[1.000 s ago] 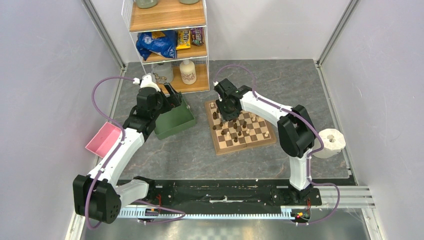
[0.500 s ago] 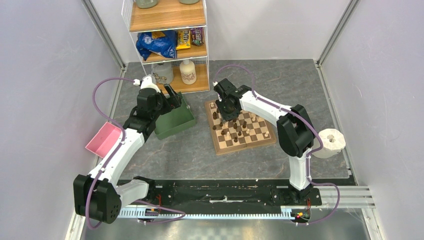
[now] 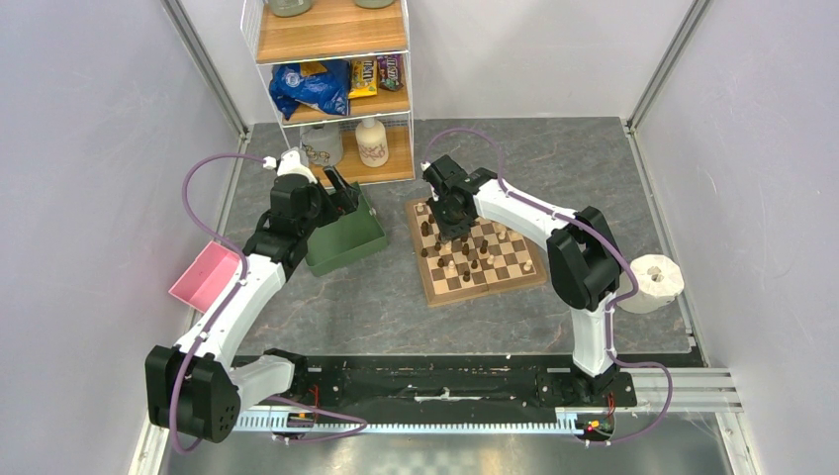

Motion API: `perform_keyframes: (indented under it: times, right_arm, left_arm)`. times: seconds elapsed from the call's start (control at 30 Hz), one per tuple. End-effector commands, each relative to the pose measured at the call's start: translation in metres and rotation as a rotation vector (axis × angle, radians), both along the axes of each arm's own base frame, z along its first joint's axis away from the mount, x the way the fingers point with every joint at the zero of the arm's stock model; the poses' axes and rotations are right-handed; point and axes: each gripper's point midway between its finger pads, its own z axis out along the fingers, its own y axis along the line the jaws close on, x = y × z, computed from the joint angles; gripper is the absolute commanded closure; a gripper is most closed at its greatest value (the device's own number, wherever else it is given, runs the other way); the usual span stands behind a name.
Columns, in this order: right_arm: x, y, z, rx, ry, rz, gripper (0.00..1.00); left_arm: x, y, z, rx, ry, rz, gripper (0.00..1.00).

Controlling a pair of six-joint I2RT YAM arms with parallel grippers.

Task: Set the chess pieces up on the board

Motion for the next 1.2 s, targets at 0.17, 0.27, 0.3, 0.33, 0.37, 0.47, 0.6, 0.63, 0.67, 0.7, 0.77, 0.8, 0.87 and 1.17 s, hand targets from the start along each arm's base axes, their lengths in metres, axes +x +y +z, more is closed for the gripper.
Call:
perform_keyframes:
  times: [0.17,0.27,0.3,0.33,0.37,0.47,0.6,0.63,0.67,0.7,0.77,0.8,0.87,1.17]
  right_arm:
    - [0.002,0.014,0.02,0.056,-0.024,0.03,0.87]
    - [0.001,0.012,0.038,0.08,-0.056,0.021,0.88]
    - [0.001,0.012,0.045,0.091,-0.069,0.018,0.89]
    - [0.001,0.011,0.05,0.096,-0.082,0.015,0.89]
    - [0.001,0.009,0.057,0.102,-0.094,0.011,0.9]
    - [-0.003,0.005,0.075,0.126,-0.127,0.0,0.9]
    - [-0.007,-0.019,0.1,0.097,-0.211,-0.048,0.9]
    - [-0.008,-0.031,0.103,0.073,-0.233,-0.074,0.9]
    - [-0.011,-0.044,0.107,0.057,-0.247,-0.104,0.9]
    - [-0.011,-0.056,0.108,0.048,-0.254,-0.138,0.9]
    - [-0.016,-0.082,0.107,0.049,-0.246,-0.204,0.9]
    - [-0.018,-0.096,0.106,0.051,-0.239,-0.241,0.9]
    - [-0.022,-0.12,0.1,0.052,-0.22,-0.299,0.9]
    - [-0.031,-0.167,0.049,0.035,-0.098,-0.409,0.9]
  left_arm:
    - [0.001,0.001,0.012,0.001,-0.047,-0.012,0.04]
    - [0.001,0.001,0.013,-0.001,-0.049,-0.012,0.04]
    - [0.001,0.001,0.013,-0.001,-0.048,-0.012,0.04]
    - [0.001,0.001,0.012,-0.001,-0.047,-0.011,0.04]
    - [0.001,0.001,0.013,-0.003,-0.049,-0.012,0.04]
    - [0.001,0.0,0.012,-0.007,-0.047,-0.014,0.04]
    - [0.001,0.0,0.013,-0.008,-0.048,-0.017,0.04]
    - [0.001,0.0,0.013,-0.007,-0.048,-0.016,0.04]
    - [0.0,0.001,0.014,-0.005,-0.047,-0.013,0.04]
    - [0.0,0.002,0.015,-0.005,-0.05,-0.012,0.04]
    - [-0.001,0.002,0.014,-0.006,-0.05,-0.011,0.04]
    - [-0.001,0.002,0.015,-0.007,-0.05,-0.012,0.04]
    - [-0.001,0.001,0.014,-0.009,-0.051,-0.014,0.04]
    - [0.0,-0.003,0.014,-0.033,-0.053,-0.027,0.04]
